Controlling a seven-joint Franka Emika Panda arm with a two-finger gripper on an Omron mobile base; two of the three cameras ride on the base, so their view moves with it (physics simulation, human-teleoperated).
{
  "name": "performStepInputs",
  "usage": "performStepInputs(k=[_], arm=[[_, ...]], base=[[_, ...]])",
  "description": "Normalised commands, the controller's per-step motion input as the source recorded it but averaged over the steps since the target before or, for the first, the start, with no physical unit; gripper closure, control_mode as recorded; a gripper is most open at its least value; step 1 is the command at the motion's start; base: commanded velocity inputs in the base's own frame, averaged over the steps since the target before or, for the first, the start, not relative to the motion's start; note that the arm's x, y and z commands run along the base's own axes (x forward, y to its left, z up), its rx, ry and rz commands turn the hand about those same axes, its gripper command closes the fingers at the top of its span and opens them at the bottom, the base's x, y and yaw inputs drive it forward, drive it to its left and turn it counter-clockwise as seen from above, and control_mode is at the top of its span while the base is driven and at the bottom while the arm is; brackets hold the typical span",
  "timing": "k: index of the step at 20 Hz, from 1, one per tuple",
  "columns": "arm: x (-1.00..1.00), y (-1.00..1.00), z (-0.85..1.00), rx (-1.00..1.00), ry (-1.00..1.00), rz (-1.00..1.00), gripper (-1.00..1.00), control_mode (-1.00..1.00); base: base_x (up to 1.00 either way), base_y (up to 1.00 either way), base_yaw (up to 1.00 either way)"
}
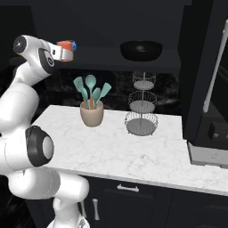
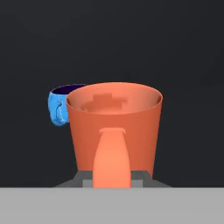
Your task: Gather all objects into one cabinet and sort the glasses and bowls to opposite sides.
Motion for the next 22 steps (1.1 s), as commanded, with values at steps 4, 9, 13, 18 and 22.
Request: performStepInputs(k=[4, 9, 13, 18, 22], arm=[[0.24, 0.35, 0.14, 0.00, 0.00, 0.07, 1.00, -1.00], [0.04, 0.29, 0.01, 0.00, 0.00, 0.04, 1.00, -1.00], [0.00, 0.14, 0.00, 0.00, 0.04, 0.01, 1.00, -1.00], [0.14, 0.09, -0.01, 0.00, 0.07, 0.00, 1.00, -1.00], [0.31, 0.13, 0.00, 0.00, 0.05, 0.00, 1.00, -1.00]], base=[[0.00, 0.00, 0.00], [0.00, 0.00, 0.00], [0.00, 0.00, 0.00], [0.00, 0.00, 0.00], [0.00, 0.00, 0.00]])
